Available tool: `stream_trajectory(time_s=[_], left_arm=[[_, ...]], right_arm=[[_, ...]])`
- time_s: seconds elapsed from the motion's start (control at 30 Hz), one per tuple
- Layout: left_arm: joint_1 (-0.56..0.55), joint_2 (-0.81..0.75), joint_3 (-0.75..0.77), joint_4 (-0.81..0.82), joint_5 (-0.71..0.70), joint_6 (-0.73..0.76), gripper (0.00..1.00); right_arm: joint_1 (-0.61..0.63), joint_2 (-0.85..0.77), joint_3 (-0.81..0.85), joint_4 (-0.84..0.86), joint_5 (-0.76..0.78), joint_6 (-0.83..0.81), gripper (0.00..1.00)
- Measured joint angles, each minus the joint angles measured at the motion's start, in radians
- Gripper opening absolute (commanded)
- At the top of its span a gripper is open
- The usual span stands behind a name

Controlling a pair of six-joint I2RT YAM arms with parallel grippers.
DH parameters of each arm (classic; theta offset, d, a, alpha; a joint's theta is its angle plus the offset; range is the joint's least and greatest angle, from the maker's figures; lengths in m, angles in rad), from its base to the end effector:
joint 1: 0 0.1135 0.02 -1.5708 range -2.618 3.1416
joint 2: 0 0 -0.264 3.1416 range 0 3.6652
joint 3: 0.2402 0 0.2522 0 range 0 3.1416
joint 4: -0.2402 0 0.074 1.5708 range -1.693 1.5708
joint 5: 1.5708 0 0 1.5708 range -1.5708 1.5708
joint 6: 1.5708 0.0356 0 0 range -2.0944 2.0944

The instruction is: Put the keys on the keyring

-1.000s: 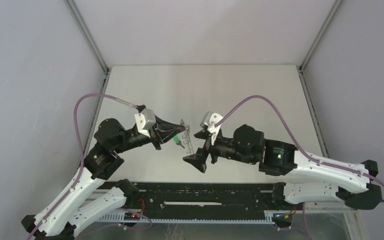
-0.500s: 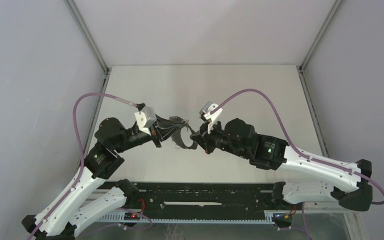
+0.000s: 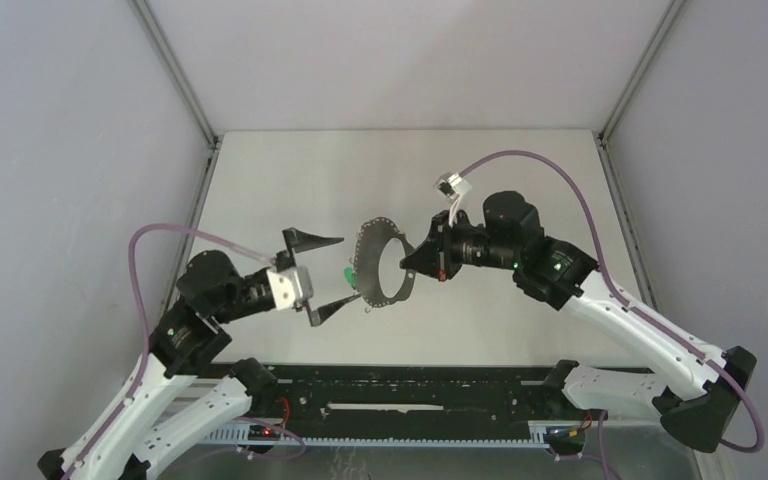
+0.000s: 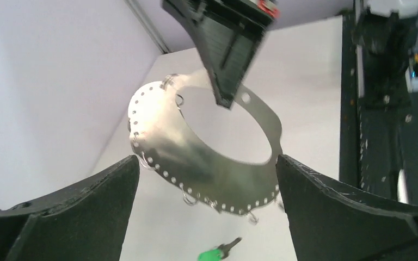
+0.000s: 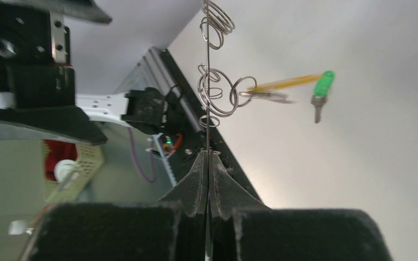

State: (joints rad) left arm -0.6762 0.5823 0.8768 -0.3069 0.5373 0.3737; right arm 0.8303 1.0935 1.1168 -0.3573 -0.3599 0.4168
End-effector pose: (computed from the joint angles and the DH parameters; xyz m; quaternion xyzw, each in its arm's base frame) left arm 0.0830 -0.0900 0.3859 0.5052 0.5001 -0.2888 0.6413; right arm 0.1551 0.1883 0.3785 -0.2661 0.7633 0.4514 0.3779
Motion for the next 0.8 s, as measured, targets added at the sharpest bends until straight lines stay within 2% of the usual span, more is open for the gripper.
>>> stream_trajectory(time_s=[0.27, 0.5, 0.67, 0.8], left_arm=[[-0.008, -0.093, -0.021, -0.206, 0.109, 0.510, 1.00], [-0.066, -0.106, -0.086, -0.294, 0.122, 0.872, 0.99], [-0.105, -0.138, -0.177, -0.287, 0.121, 1.089, 0.93], [-0.108, -0.175, -0.277, -0.221, 0.103, 1.240, 0.79]], right_arm=[[-0.158, 0.001, -0.001, 0.017, -0.249, 0.172, 0.00], [-0.203, 0.038, -0.002, 0.064, -0.381, 0.305, 0.00], [-0.202, 0.086, -0.002, 0.122, -0.449, 0.397, 0.00], [-0.201, 0.105, -0.002, 0.137, -0.472, 0.427, 0.00]])
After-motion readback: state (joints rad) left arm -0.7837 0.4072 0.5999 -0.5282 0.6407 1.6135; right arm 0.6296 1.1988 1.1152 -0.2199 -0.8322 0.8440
